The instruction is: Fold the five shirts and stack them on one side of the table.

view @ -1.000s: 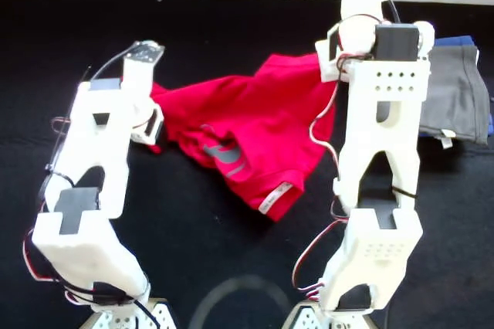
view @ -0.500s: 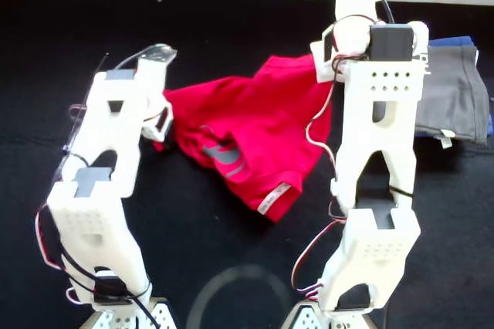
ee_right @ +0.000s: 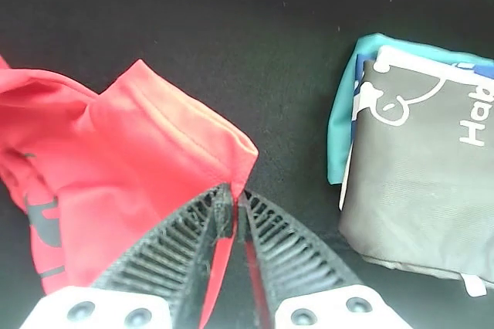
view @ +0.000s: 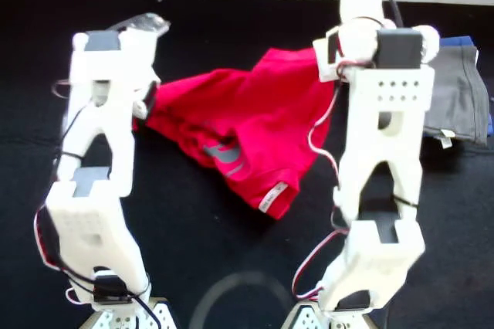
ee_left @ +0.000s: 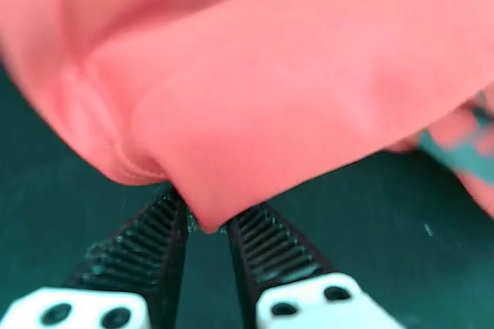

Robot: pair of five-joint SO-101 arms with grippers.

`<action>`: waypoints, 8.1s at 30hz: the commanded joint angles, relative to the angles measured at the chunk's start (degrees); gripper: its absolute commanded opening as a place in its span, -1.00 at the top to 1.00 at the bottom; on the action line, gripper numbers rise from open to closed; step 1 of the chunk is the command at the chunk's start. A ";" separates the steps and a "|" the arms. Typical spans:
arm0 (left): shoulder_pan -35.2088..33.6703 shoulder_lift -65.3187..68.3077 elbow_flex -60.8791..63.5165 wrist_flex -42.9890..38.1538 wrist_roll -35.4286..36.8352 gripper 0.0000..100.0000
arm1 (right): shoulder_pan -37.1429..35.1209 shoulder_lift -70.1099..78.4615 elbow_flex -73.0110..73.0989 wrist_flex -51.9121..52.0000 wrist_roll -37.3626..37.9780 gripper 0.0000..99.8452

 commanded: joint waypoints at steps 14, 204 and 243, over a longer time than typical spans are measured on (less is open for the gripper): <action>-14.55 -21.58 17.89 7.74 -9.14 0.98 | -14.99 -27.56 48.22 -7.16 0.35 0.99; -20.88 -25.89 55.16 -23.21 -14.59 0.98 | -12.88 -2.51 65.98 -42.07 -6.68 0.99; -20.70 -25.80 55.52 -19.96 -14.59 0.98 | -12.00 -38.20 90.42 -24.57 6.15 0.70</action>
